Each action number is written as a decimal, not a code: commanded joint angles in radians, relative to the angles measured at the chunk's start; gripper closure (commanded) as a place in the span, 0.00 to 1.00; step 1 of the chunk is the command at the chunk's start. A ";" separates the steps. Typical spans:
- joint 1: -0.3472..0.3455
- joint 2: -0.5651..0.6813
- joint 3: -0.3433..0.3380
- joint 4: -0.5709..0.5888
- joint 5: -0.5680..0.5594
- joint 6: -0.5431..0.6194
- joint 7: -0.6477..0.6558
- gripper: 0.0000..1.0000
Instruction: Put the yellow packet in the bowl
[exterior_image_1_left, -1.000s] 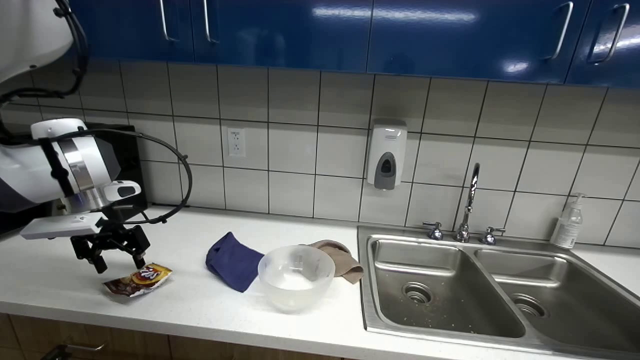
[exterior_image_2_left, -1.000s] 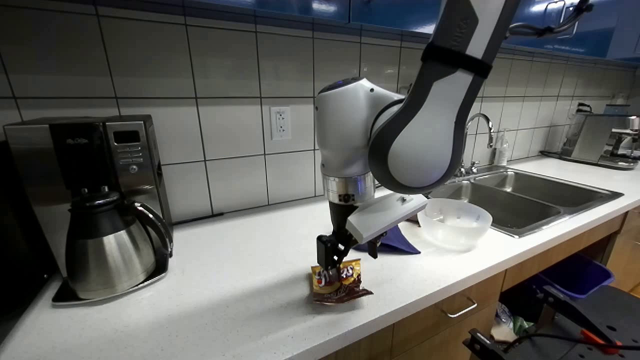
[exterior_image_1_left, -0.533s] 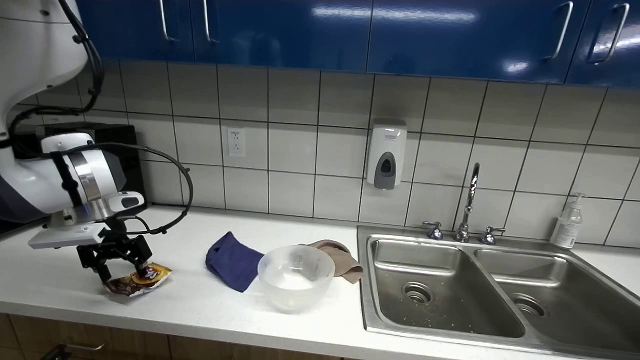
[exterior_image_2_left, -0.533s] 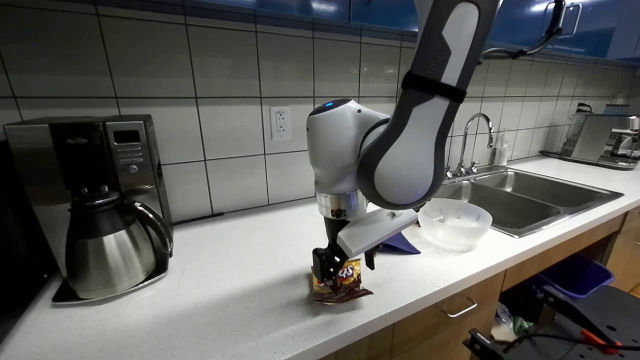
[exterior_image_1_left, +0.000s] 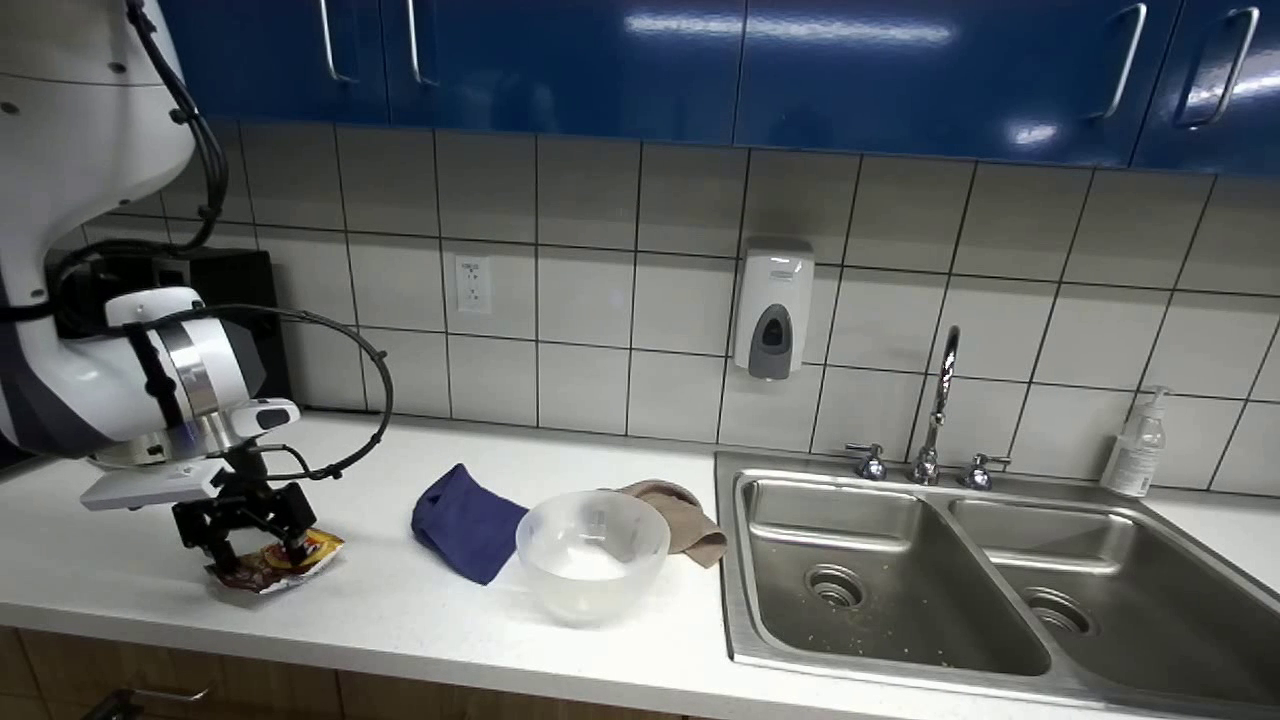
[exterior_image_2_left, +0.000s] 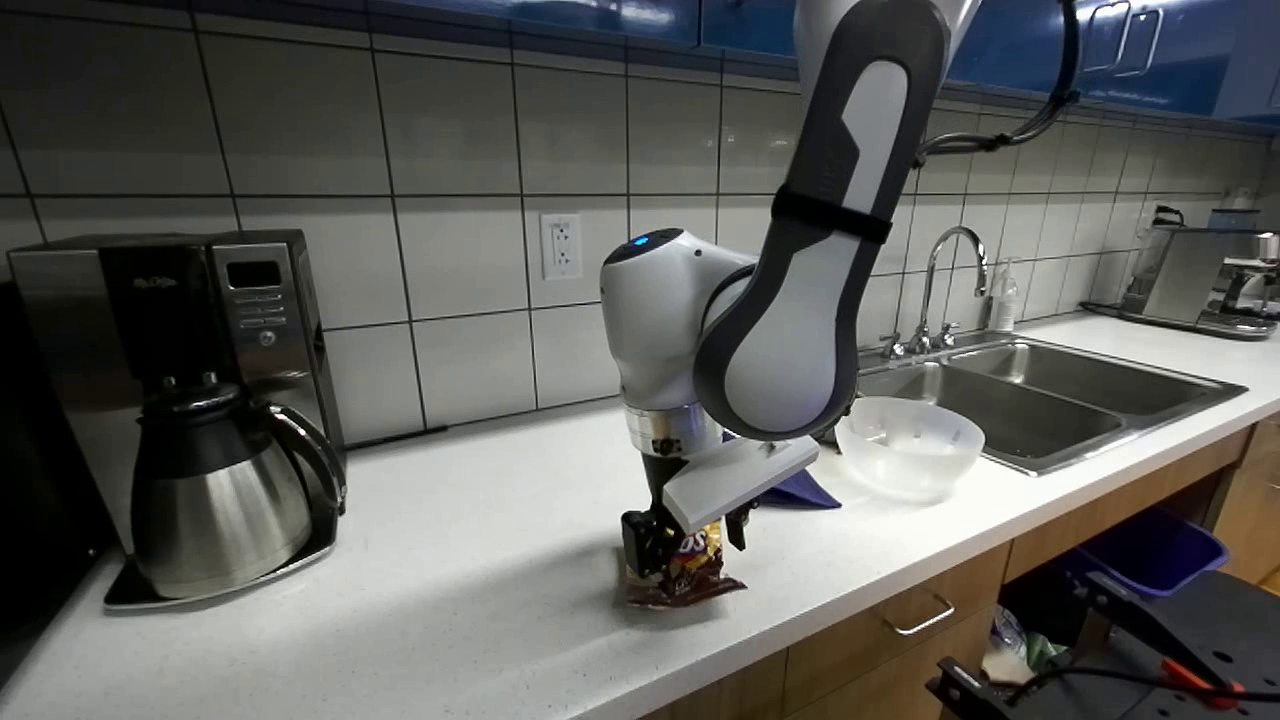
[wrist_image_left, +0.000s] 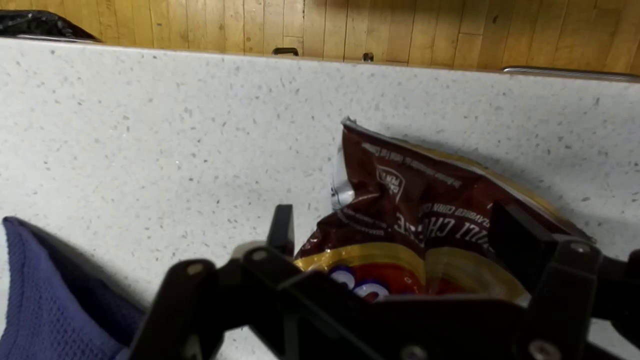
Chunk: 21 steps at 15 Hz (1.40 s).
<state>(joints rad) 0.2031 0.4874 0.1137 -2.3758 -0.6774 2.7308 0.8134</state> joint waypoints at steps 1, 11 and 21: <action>0.096 0.019 -0.081 0.038 0.062 -0.019 -0.007 0.00; 0.221 0.020 -0.196 0.042 0.129 -0.008 -0.016 0.88; 0.234 -0.024 -0.227 0.010 0.125 0.006 -0.011 1.00</action>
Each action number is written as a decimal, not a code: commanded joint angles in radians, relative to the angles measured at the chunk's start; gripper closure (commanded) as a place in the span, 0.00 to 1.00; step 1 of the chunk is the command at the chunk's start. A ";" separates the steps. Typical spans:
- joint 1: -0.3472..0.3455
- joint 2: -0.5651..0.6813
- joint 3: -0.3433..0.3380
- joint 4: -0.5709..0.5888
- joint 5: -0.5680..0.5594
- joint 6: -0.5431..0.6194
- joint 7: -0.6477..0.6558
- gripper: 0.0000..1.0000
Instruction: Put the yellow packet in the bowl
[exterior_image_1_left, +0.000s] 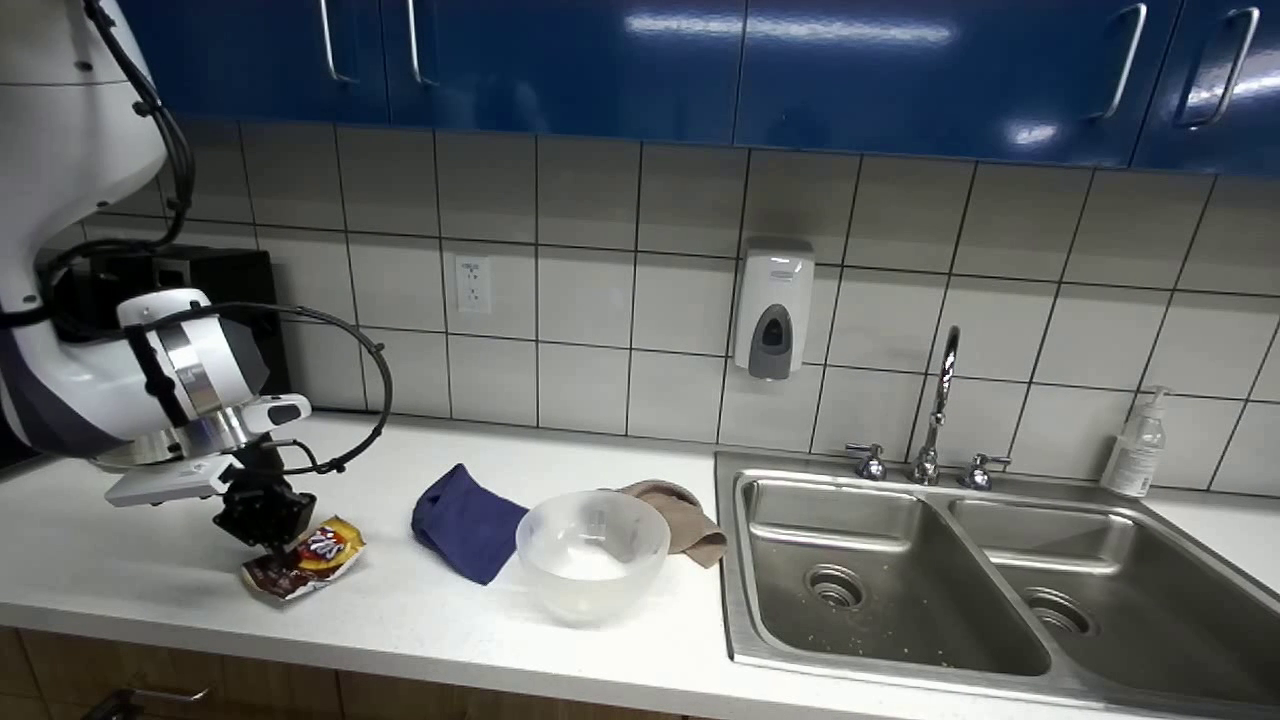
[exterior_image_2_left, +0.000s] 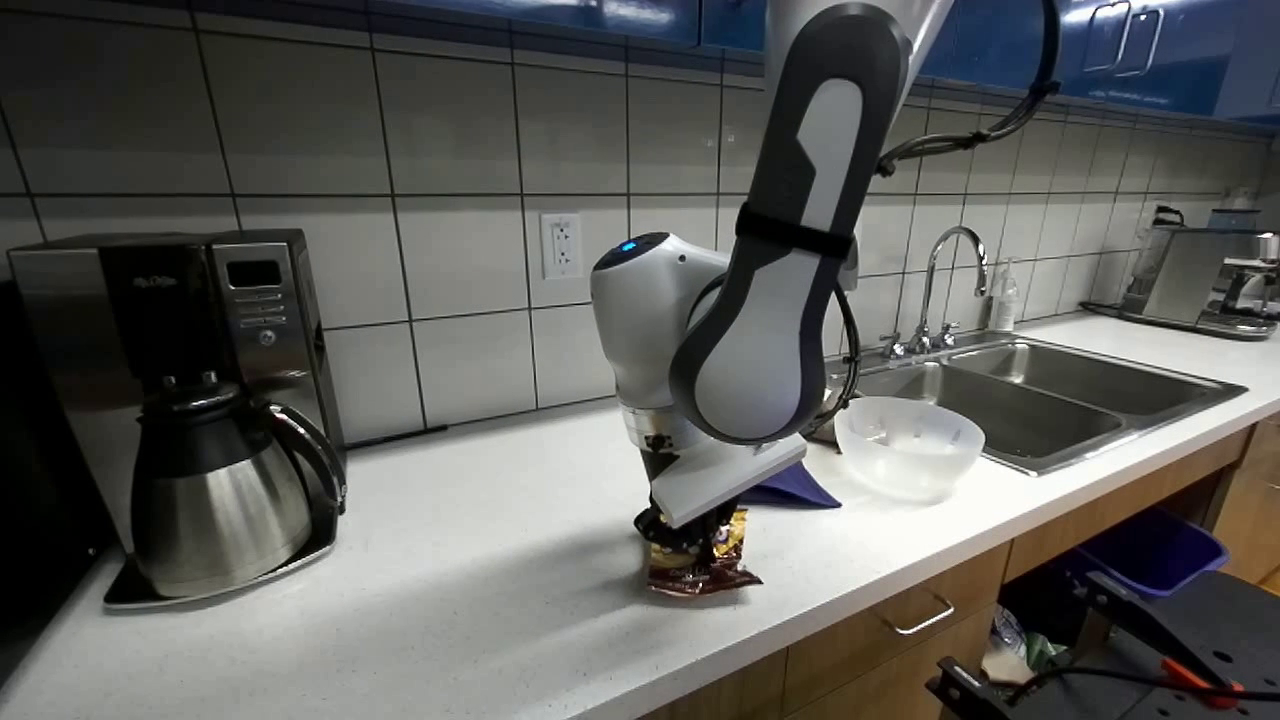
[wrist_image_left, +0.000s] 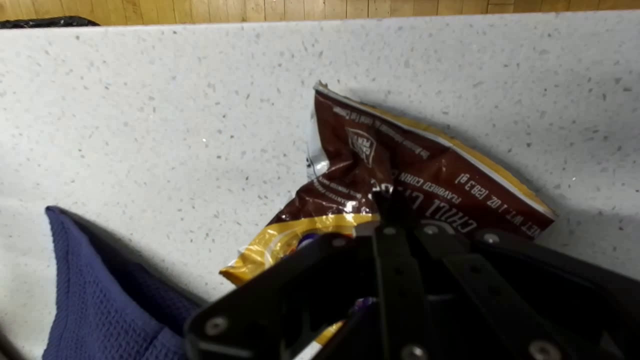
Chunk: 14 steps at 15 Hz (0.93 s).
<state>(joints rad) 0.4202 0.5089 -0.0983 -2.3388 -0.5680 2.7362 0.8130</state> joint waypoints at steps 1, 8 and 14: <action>0.019 -0.054 -0.016 -0.028 0.014 -0.001 -0.010 1.00; 0.024 -0.202 -0.020 -0.045 -0.019 -0.031 0.011 1.00; -0.017 -0.366 -0.002 -0.073 -0.094 -0.080 0.041 1.00</action>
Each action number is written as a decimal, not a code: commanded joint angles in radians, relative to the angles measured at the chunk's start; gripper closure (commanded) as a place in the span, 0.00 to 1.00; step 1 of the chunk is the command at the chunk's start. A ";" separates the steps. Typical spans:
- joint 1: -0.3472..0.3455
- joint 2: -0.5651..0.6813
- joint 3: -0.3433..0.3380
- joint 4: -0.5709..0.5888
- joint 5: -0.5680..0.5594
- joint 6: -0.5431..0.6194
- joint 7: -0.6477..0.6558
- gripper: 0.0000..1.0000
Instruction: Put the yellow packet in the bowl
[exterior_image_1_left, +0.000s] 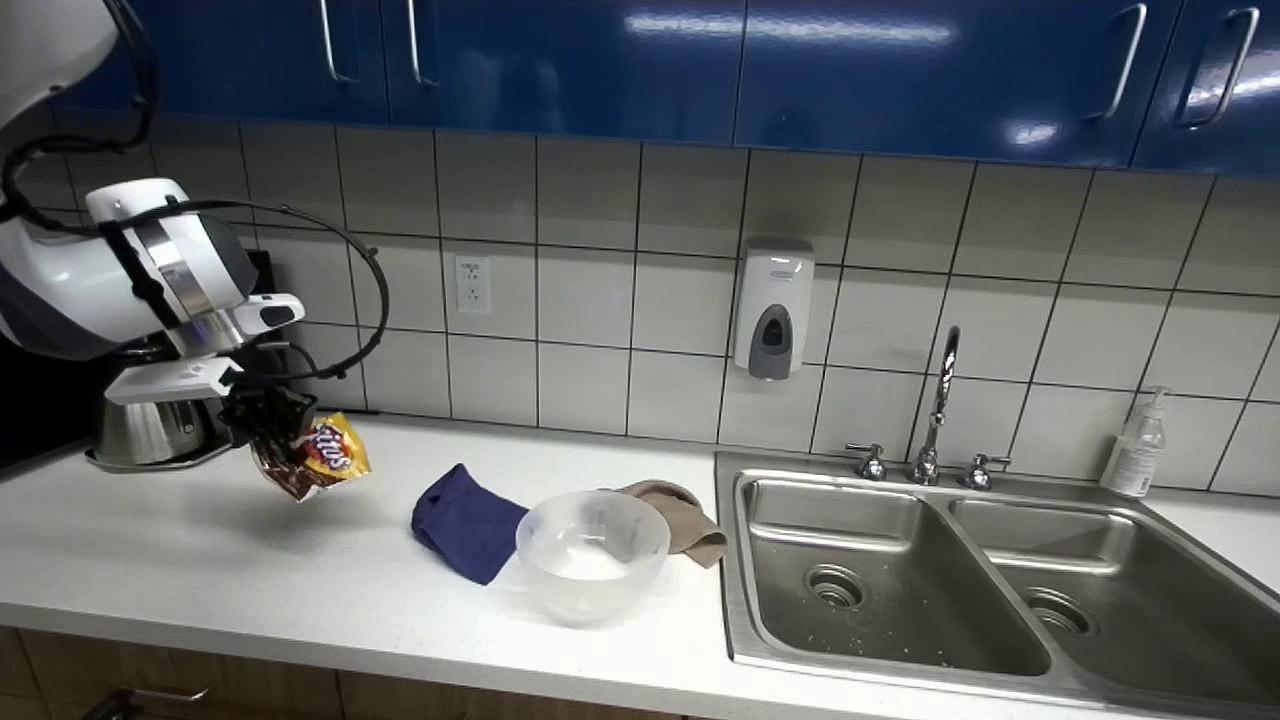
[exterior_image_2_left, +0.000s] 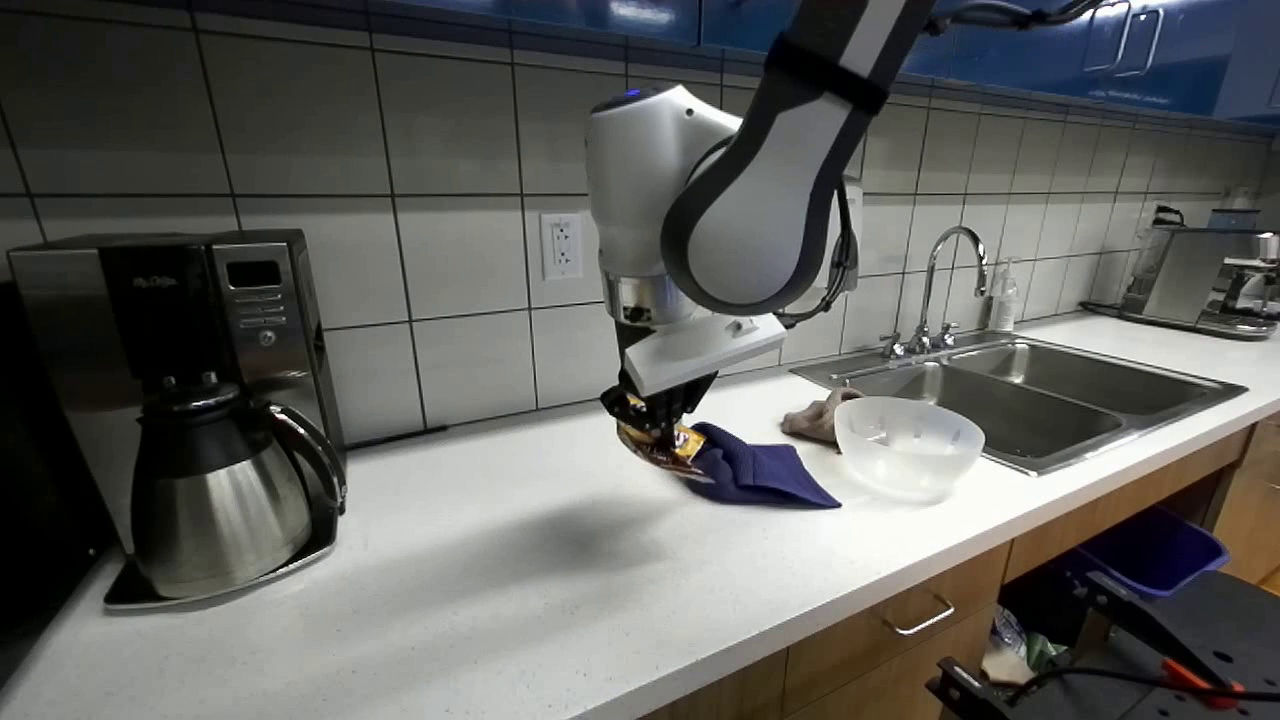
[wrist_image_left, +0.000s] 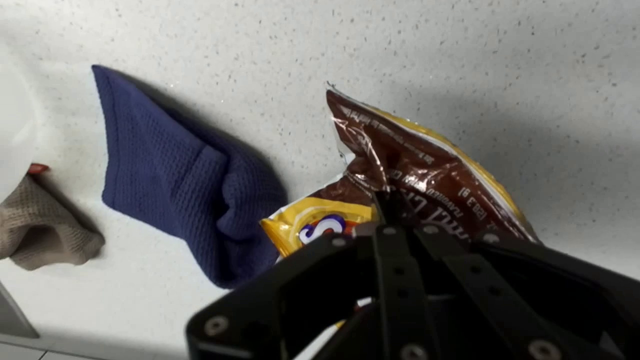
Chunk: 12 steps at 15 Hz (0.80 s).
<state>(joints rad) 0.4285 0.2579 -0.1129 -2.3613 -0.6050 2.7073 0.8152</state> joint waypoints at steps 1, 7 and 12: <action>-0.039 -0.140 0.021 -0.057 -0.074 -0.065 0.045 1.00; -0.170 -0.264 0.057 -0.124 -0.181 -0.138 0.080 1.00; -0.295 -0.319 0.061 -0.177 -0.247 -0.163 0.080 1.00</action>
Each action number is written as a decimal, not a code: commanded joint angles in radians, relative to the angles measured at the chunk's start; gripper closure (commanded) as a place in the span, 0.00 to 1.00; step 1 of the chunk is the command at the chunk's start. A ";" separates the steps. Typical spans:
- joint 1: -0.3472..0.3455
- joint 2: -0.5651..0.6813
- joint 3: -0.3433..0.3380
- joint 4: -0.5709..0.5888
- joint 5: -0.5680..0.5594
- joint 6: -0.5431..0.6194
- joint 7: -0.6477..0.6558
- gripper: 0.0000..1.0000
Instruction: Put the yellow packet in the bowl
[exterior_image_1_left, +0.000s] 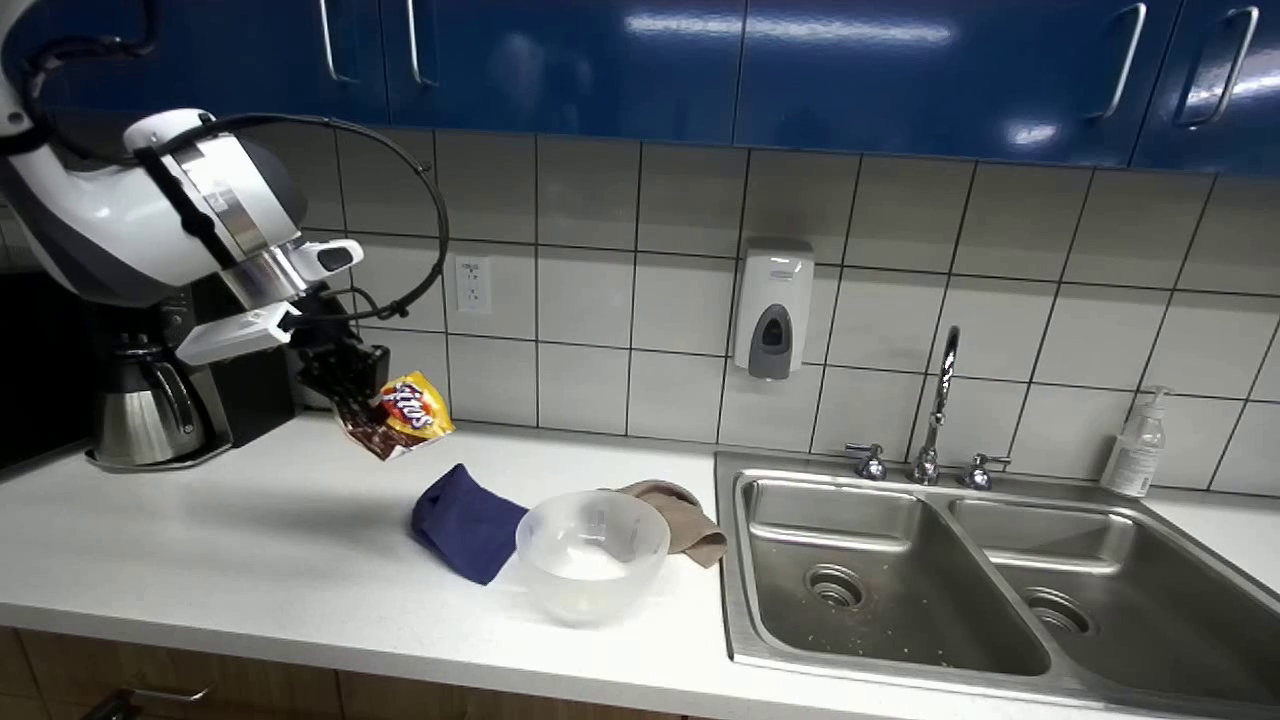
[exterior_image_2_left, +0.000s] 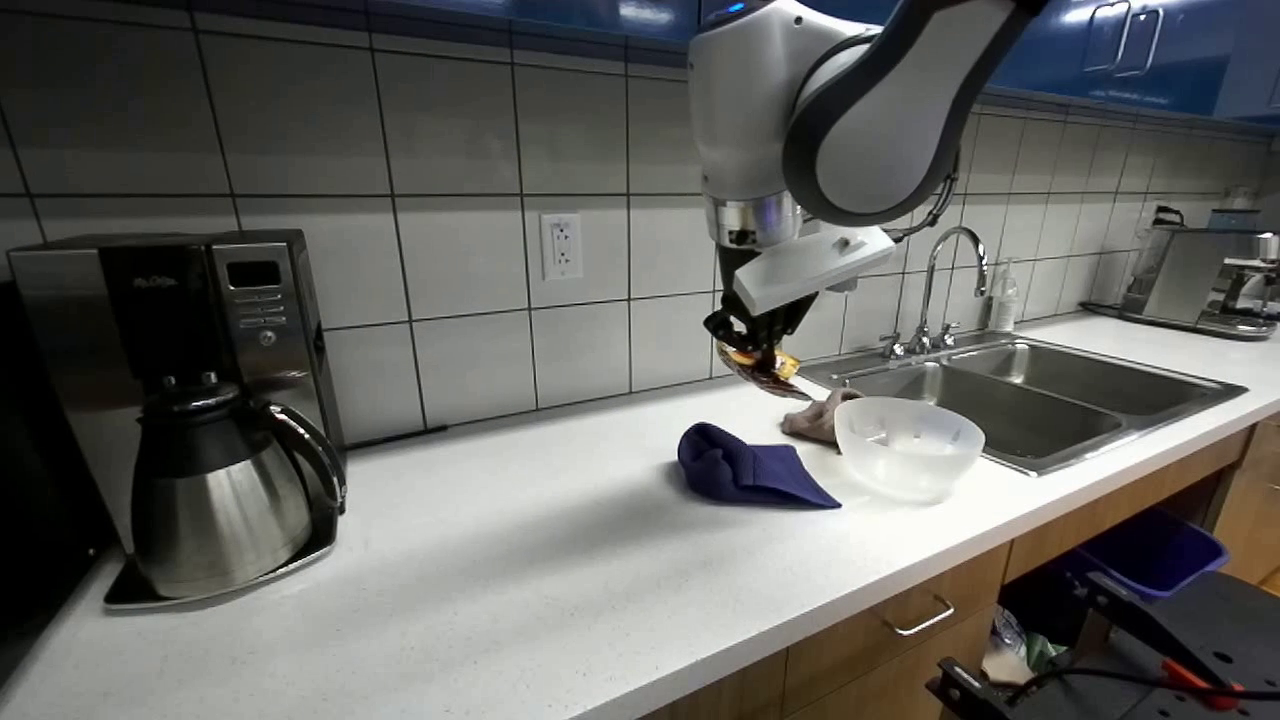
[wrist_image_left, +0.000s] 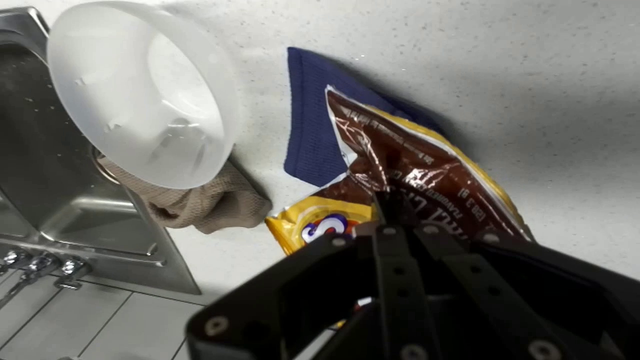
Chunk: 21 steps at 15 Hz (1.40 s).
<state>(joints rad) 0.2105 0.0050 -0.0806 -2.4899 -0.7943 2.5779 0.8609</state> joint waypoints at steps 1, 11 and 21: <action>-0.101 -0.071 0.025 -0.057 -0.073 -0.033 0.034 1.00; -0.305 -0.030 -0.047 -0.069 -0.245 -0.001 0.055 1.00; -0.363 0.163 -0.132 0.031 -0.451 -0.023 0.368 1.00</action>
<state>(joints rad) -0.1470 0.0950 -0.2088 -2.5211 -1.1703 2.5727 1.0753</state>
